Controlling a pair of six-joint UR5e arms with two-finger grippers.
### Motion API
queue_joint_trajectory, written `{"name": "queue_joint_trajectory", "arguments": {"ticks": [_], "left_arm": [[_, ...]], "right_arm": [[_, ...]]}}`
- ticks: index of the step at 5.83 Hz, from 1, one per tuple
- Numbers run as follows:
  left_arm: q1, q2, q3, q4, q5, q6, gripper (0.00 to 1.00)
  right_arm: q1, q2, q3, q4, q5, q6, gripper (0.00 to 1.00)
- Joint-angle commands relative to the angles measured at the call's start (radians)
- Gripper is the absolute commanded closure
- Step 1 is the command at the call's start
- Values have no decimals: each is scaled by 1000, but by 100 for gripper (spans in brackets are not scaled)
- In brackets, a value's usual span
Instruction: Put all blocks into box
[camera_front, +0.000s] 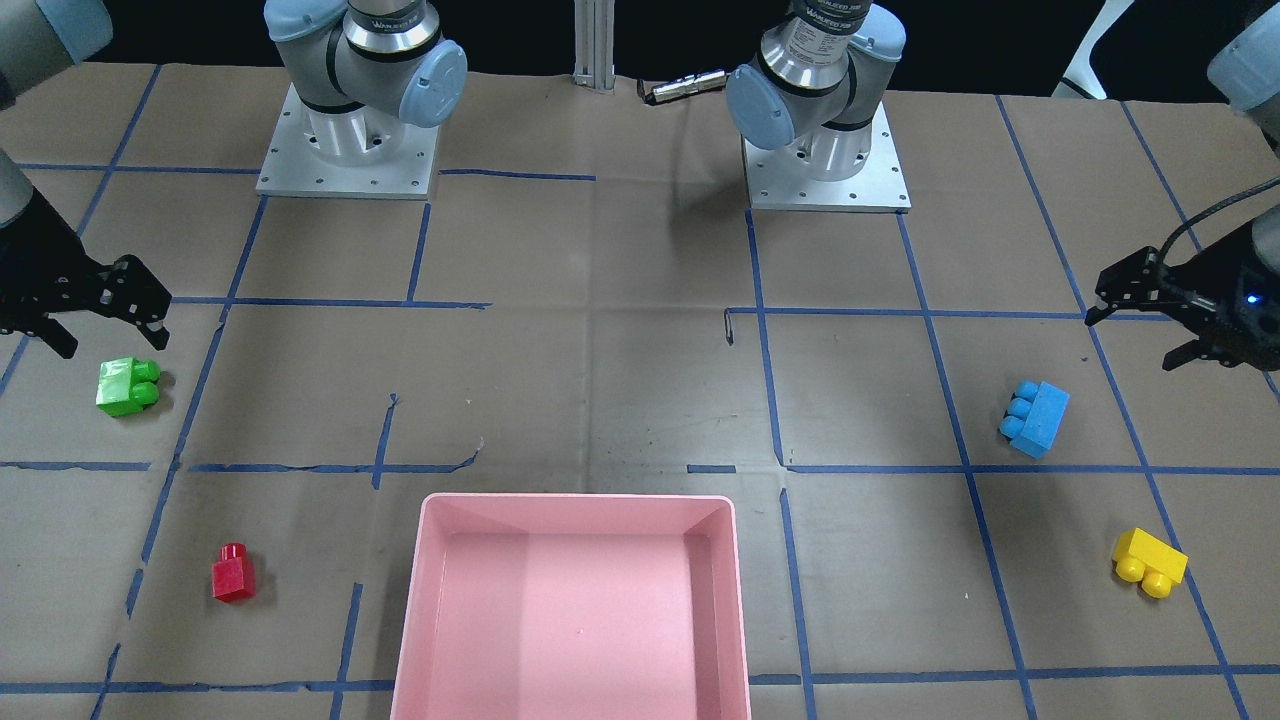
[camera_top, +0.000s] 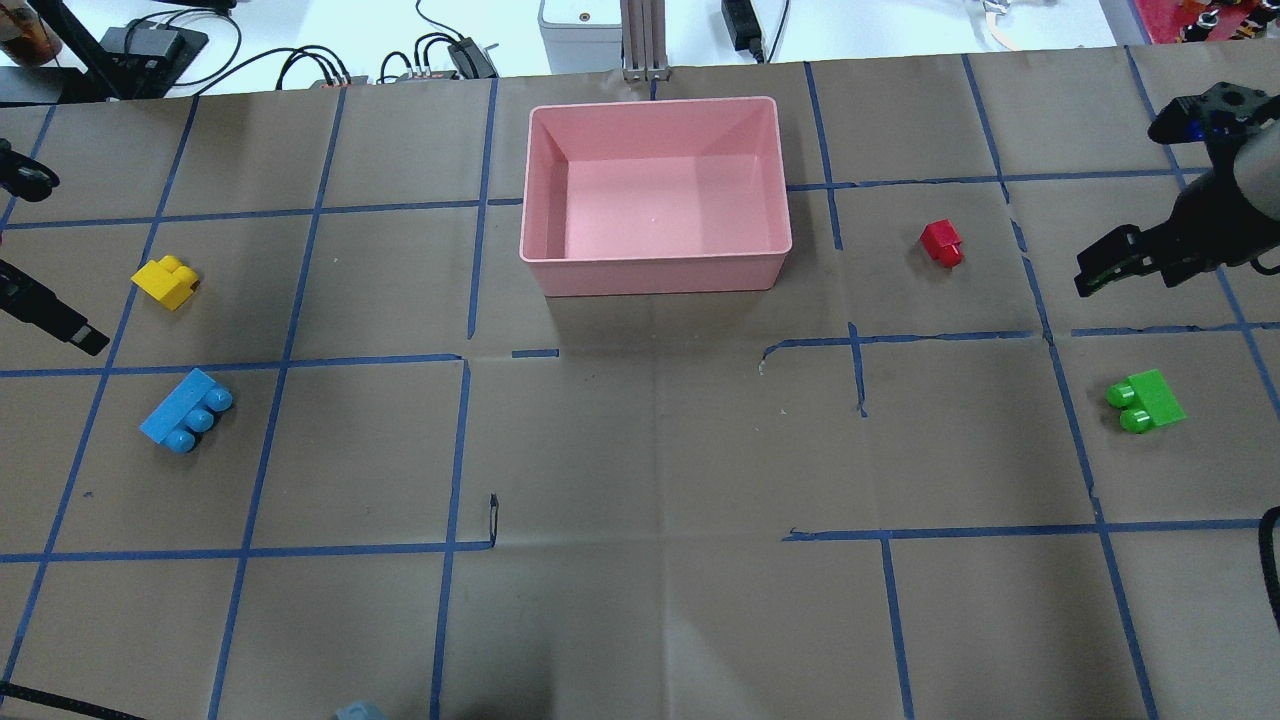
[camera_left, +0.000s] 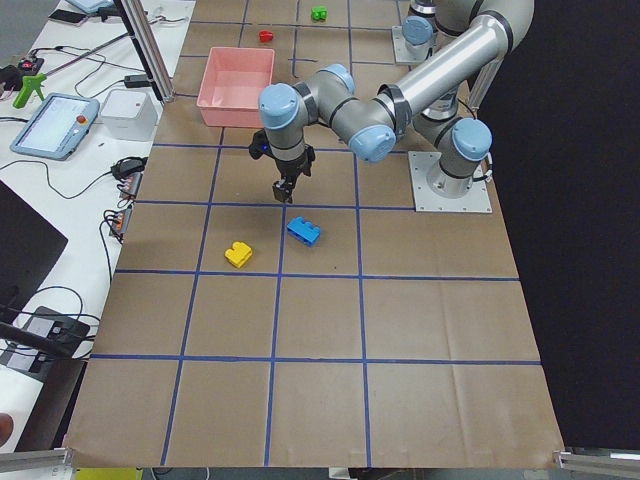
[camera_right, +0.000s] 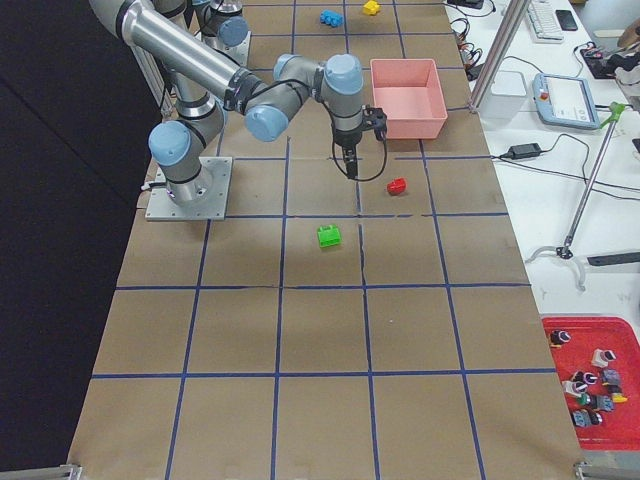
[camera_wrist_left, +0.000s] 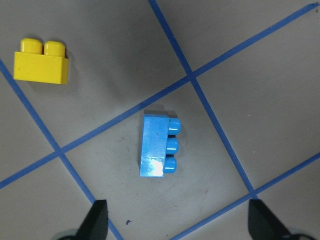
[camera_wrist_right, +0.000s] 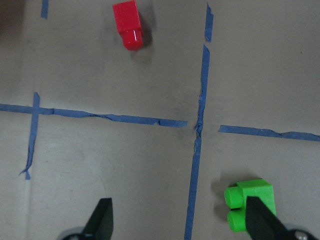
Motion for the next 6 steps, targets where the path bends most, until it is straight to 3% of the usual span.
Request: {"name": "queue_joint_trajectory", "arguments": {"ticks": [1, 3, 6], "left_arm": [[-1, -19, -165, 245, -1, 15, 2], [-4, -139, -223, 500, 1, 32, 2], [-4, -243, -240, 604, -1, 110, 2]], "right_arm": [[-99, 33, 149, -169, 13, -204, 0], [-162, 163, 159, -308, 7, -276, 0], [-176, 210, 168, -336, -57, -330, 1]]}}
